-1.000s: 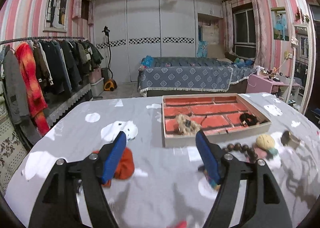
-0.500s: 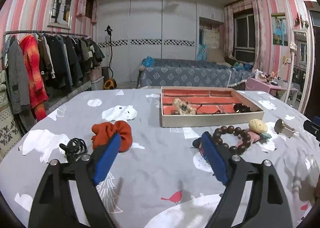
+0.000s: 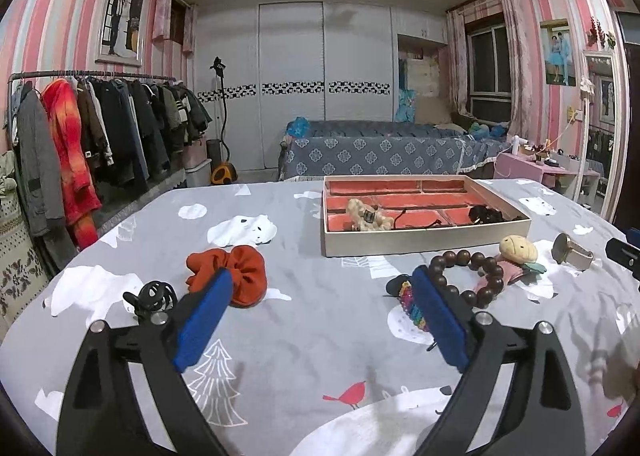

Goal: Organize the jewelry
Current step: 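Withdraw both tools from the tray back over the bed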

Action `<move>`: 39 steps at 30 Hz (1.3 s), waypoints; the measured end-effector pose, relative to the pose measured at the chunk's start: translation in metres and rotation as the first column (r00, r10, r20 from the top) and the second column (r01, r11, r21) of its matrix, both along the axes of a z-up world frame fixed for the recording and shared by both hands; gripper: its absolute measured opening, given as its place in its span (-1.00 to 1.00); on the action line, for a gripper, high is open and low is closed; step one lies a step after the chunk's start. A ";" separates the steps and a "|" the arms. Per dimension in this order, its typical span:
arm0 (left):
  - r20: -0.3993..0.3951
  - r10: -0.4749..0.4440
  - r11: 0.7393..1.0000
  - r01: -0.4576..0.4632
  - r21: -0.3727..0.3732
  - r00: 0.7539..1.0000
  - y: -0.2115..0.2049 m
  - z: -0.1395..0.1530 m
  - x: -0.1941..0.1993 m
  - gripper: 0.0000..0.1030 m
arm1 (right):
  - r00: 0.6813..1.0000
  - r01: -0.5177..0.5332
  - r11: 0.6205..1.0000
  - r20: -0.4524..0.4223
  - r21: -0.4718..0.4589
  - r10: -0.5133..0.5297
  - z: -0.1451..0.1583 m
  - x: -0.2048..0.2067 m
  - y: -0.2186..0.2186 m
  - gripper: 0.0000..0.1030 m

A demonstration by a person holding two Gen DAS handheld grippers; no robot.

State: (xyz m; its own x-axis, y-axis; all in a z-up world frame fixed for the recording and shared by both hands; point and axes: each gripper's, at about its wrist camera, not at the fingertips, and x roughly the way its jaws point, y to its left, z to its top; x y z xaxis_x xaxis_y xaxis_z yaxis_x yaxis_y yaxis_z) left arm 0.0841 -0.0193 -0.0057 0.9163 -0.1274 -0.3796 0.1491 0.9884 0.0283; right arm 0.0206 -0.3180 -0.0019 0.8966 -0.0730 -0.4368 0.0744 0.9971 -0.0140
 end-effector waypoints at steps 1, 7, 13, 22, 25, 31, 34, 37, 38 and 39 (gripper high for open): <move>-0.001 0.001 1.000 -0.001 0.004 1.000 -0.001 0.000 0.000 0.73 | 1.000 0.000 1.000 0.002 0.001 0.000 0.000 0.000 0.000 0.81; -0.013 0.005 0.999 -0.004 0.047 1.000 -0.008 -0.001 0.005 0.73 | 1.000 0.002 1.000 0.000 -0.003 -0.002 0.000 0.000 0.001 0.81; -0.069 -0.036 0.999 0.039 0.036 0.997 -0.019 -0.002 0.014 0.73 | 1.000 0.000 1.000 -0.026 -0.002 0.000 0.000 0.007 0.002 0.81; -0.118 -0.125 0.991 0.130 0.034 0.985 -0.051 -0.004 0.014 0.73 | 1.000 0.001 1.000 -0.029 0.009 -0.001 0.006 0.020 0.003 0.81; -0.138 -0.126 0.991 0.132 0.033 0.982 -0.052 -0.008 0.018 0.73 | 0.999 0.004 1.000 -0.033 0.011 -0.004 0.006 0.024 0.001 0.81; -0.147 -0.063 0.997 0.067 0.023 0.987 -0.028 -0.003 0.036 0.73 | 0.998 0.013 1.000 -0.055 0.027 -0.011 0.005 0.034 -0.003 0.81; -0.139 -0.012 0.999 0.018 0.045 0.990 -0.009 0.002 0.050 0.73 | 0.998 0.016 0.999 -0.063 0.042 -0.013 0.008 0.043 -0.005 0.81; -0.136 0.023 0.998 -0.014 0.065 0.990 0.009 0.004 0.062 0.73 | 0.996 0.004 0.999 -0.085 0.052 0.000 0.007 0.057 -0.002 0.81; -0.132 0.043 0.996 -0.033 0.080 0.990 0.017 0.004 0.068 0.73 | 0.996 -0.002 0.999 -0.093 0.053 0.007 0.006 0.063 0.000 0.81; -0.131 0.058 0.995 -0.046 0.090 0.990 0.022 0.004 0.072 0.73 | 0.995 -0.008 0.999 -0.100 0.051 0.013 0.005 0.068 0.003 0.81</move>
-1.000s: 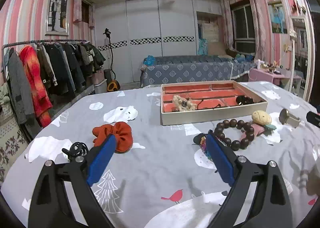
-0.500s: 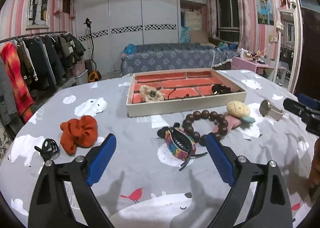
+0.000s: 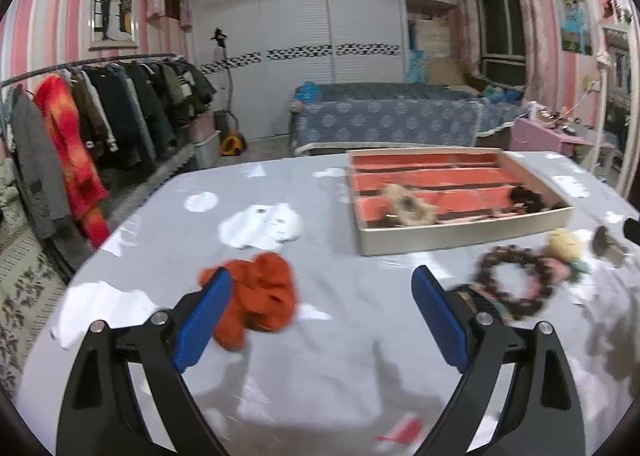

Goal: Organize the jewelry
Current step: 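Withdraw both tools from the tray back over the bed, then grasp the orange scrunchie with the left tool while the right tool grasps the plush pineapple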

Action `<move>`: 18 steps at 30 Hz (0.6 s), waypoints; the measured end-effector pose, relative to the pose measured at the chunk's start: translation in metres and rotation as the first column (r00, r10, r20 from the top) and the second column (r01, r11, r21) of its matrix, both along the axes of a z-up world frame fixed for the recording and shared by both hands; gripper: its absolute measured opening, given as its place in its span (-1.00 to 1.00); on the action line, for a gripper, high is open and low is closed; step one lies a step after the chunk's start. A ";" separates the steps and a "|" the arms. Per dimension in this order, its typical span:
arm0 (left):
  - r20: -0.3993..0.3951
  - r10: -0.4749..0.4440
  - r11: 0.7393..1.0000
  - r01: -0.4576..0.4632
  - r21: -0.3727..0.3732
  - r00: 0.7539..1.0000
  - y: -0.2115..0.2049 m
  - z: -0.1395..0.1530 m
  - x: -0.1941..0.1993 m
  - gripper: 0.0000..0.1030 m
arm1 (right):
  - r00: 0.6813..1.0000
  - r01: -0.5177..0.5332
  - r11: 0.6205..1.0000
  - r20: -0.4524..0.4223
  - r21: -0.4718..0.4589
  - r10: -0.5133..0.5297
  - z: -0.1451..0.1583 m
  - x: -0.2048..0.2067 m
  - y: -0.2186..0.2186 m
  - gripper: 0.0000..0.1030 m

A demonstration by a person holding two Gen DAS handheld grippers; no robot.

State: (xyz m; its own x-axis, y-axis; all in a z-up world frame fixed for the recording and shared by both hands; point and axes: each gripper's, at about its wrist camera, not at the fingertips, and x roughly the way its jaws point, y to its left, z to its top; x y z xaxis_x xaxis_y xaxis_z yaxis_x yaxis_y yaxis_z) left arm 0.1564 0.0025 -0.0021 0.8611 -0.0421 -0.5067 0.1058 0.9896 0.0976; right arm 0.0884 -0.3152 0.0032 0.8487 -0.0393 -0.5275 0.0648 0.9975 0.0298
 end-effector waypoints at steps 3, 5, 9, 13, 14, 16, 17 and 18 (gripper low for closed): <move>-0.017 0.035 0.999 -0.035 0.023 0.999 0.015 -0.008 0.016 0.73 | 0.999 -0.020 0.999 -0.028 -0.025 0.019 -0.006 0.019 0.012 0.81; -0.052 0.051 0.998 -0.050 0.028 0.997 0.023 -0.018 0.031 0.73 | 0.999 -0.024 0.999 -0.046 -0.041 0.022 -0.011 0.030 0.017 0.81; -0.141 0.054 0.998 -0.052 0.018 0.988 0.029 -0.034 0.054 0.73 | 0.995 -0.014 0.999 -0.097 -0.052 0.009 -0.024 0.055 0.021 0.80; -0.203 0.056 0.998 -0.058 -0.002 0.978 0.033 -0.044 0.066 0.73 | 0.988 -0.011 0.998 -0.153 -0.067 0.001 -0.033 0.073 0.025 0.79; -0.242 0.045 0.999 -0.048 -0.008 0.969 0.033 -0.049 0.072 0.73 | 0.984 -0.018 0.997 -0.177 -0.071 0.005 -0.037 0.079 0.026 0.76; -0.270 0.034 0.999 -0.041 -0.018 0.962 0.034 -0.052 0.077 0.73 | 0.977 -0.023 0.997 -0.215 -0.078 0.006 -0.044 0.085 0.028 0.67; -0.276 0.031 0.999 -0.039 -0.023 0.961 0.035 -0.053 0.078 0.73 | 0.972 -0.027 0.997 -0.233 -0.077 0.008 -0.046 0.088 0.027 0.55; -0.281 0.029 0.999 -0.038 -0.025 0.959 0.034 -0.054 0.078 0.73 | 0.968 -0.028 0.997 -0.252 -0.071 0.009 -0.049 0.091 0.027 0.49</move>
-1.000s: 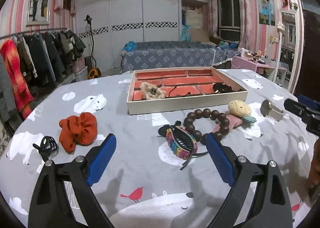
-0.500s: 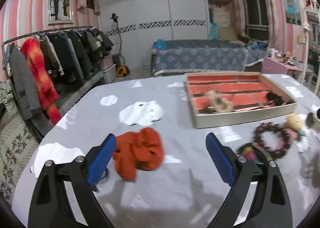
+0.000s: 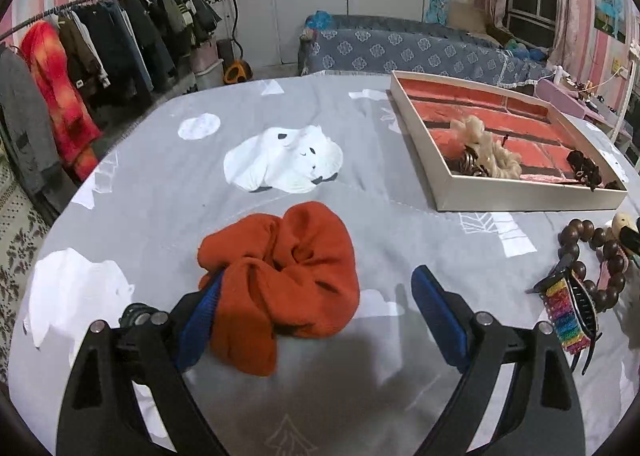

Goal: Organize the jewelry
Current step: 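Grasp the orange scrunchie with the left tool while the right tool grasps the plush pineapple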

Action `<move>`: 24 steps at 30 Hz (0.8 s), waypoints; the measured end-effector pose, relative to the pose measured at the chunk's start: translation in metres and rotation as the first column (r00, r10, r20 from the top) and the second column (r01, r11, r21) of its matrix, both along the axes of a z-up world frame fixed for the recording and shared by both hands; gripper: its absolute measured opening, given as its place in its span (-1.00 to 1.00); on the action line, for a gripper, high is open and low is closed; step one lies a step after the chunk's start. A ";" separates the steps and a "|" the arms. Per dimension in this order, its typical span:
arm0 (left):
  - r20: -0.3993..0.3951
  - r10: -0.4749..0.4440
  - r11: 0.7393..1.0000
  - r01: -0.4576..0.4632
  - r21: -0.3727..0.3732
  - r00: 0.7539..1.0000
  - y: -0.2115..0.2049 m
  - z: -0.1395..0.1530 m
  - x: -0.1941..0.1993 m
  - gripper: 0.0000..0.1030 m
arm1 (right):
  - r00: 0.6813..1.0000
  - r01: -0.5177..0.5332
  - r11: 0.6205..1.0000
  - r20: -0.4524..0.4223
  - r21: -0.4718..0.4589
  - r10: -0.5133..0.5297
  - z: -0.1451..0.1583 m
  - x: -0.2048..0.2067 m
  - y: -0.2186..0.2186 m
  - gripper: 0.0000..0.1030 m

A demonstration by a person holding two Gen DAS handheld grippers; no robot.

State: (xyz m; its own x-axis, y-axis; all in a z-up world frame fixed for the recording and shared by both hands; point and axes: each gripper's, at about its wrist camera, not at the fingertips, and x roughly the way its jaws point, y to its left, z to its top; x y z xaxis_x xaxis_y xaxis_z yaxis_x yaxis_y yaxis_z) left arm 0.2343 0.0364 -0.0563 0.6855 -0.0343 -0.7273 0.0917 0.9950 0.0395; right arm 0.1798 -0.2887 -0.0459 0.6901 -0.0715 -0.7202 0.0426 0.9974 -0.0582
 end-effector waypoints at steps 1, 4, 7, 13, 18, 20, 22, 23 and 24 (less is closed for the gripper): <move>-0.007 -0.003 1.000 0.003 -0.001 1.000 -0.001 -0.001 0.000 0.71 | 1.000 -0.001 1.000 -0.013 0.011 0.001 -0.002 0.001 -0.001 0.38; -0.012 -0.019 1.000 0.019 -0.015 1.000 -0.002 -0.001 0.001 0.57 | 0.999 -0.025 0.999 -0.032 0.036 0.026 -0.005 0.003 -0.002 0.13; -0.020 -0.026 0.999 0.025 -0.035 0.999 0.000 -0.003 0.002 0.07 | 0.999 -0.031 0.999 -0.024 0.033 0.032 -0.005 0.003 -0.001 0.04; -0.005 -0.049 0.997 0.048 -0.061 0.999 0.000 0.001 -0.002 -0.53 | 1.000 -0.029 0.998 -0.007 0.054 0.029 -0.003 0.001 -0.003 -0.04; 0.027 -0.076 0.994 0.077 -0.075 0.997 -0.005 0.007 -0.014 -0.66 | 0.999 -0.002 0.999 0.054 0.038 0.000 0.009 -0.016 -0.007 -0.07; 0.042 -0.084 0.993 0.087 -0.075 0.996 -0.009 0.012 -0.022 -0.66 | 0.996 0.015 0.999 0.083 0.028 -0.018 0.015 -0.025 -0.011 -0.08; 0.051 -0.091 0.992 0.095 -0.079 0.995 -0.014 0.015 -0.027 -0.67 | 0.993 0.032 0.999 0.113 0.016 -0.033 0.023 -0.036 -0.017 -0.08; 0.057 -0.099 0.991 0.103 -0.080 0.993 -0.018 0.019 -0.032 -0.67 | 0.991 0.043 0.999 0.130 0.011 -0.044 0.029 -0.043 -0.021 -0.08; 0.062 -0.104 0.991 0.109 -0.080 0.993 -0.020 0.021 -0.035 -0.67 | 0.989 0.049 0.999 0.140 0.011 -0.050 0.033 -0.046 -0.024 -0.08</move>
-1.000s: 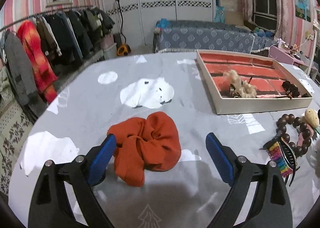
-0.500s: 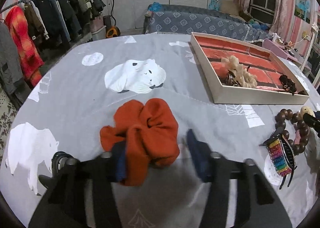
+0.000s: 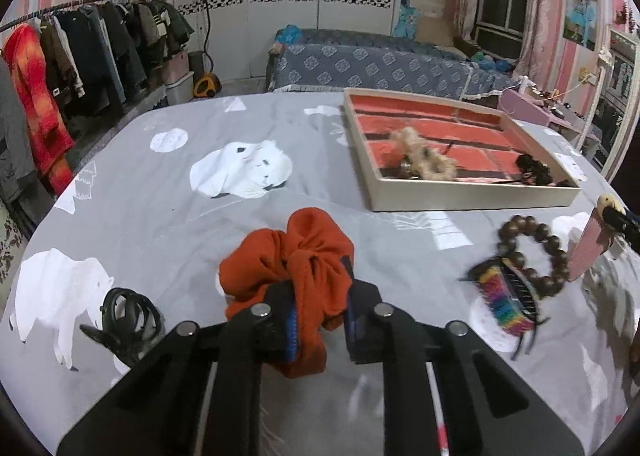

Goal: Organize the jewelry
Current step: 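Grasp the orange scrunchie with the left tool while the right tool grasps the plush pineapple, then carry the scrunchie and pineapple over the tray and open both tools to release them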

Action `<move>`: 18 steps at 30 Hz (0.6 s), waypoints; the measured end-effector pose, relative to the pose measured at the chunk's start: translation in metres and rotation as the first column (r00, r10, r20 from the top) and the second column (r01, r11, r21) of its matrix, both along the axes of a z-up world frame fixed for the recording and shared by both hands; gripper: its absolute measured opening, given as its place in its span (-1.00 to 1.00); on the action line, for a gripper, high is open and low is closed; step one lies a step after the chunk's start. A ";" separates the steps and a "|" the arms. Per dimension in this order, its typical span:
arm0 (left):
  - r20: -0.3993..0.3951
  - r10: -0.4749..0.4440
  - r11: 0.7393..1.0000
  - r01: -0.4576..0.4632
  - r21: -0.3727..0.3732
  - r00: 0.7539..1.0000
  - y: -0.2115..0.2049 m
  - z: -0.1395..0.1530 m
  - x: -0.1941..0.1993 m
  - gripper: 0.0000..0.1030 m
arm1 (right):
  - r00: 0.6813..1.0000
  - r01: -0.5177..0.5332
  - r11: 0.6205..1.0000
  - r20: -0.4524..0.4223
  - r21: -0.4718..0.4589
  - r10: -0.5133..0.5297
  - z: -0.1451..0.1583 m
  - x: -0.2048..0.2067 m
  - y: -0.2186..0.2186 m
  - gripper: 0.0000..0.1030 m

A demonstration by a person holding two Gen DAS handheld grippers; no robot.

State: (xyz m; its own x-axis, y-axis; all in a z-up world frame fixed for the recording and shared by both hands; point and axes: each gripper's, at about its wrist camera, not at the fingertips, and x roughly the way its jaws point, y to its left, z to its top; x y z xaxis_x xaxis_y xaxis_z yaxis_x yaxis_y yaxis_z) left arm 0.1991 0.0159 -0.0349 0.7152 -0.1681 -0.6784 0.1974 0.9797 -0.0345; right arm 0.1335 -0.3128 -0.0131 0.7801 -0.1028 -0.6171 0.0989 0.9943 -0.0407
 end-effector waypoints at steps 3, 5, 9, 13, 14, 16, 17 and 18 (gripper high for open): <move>0.020 -0.017 1.000 0.017 -0.001 1.000 -0.009 0.010 -0.011 -0.67 | 1.000 0.015 1.000 0.027 0.010 -0.015 0.014 -0.014 -0.013 -0.08; 0.039 -0.025 1.000 0.025 0.001 0.999 -0.015 0.017 -0.018 -0.67 | 0.999 0.013 1.000 0.038 0.017 -0.013 0.021 -0.021 -0.021 -0.08; 0.069 -0.036 0.999 0.035 0.007 0.997 -0.024 0.031 -0.032 -0.67 | 0.998 0.019 1.000 0.063 0.024 -0.021 0.031 -0.037 -0.028 -0.08; 0.093 -0.042 0.999 0.040 0.018 0.995 -0.032 0.039 -0.045 -0.67 | 0.996 0.017 0.999 0.084 0.036 -0.020 0.039 -0.052 -0.030 -0.08; 0.105 -0.041 0.999 0.038 0.031 0.994 -0.035 0.041 -0.049 -0.67 | 0.996 0.013 0.999 0.089 0.039 -0.016 0.042 -0.056 -0.030 -0.08; 0.113 -0.046 0.998 0.042 0.041 0.992 -0.038 0.043 -0.055 -0.67 | 0.995 0.010 0.999 0.097 0.042 -0.014 0.045 -0.061 -0.031 -0.08; 0.116 -0.050 0.998 0.045 0.040 0.992 -0.040 0.046 -0.058 -0.67 | 0.995 0.010 0.999 0.103 0.043 -0.014 0.047 -0.065 -0.031 -0.08; 0.117 -0.053 0.998 0.048 0.041 0.992 -0.041 0.046 -0.060 -0.67 | 0.994 0.009 0.999 0.106 0.045 -0.013 0.049 -0.067 -0.031 -0.08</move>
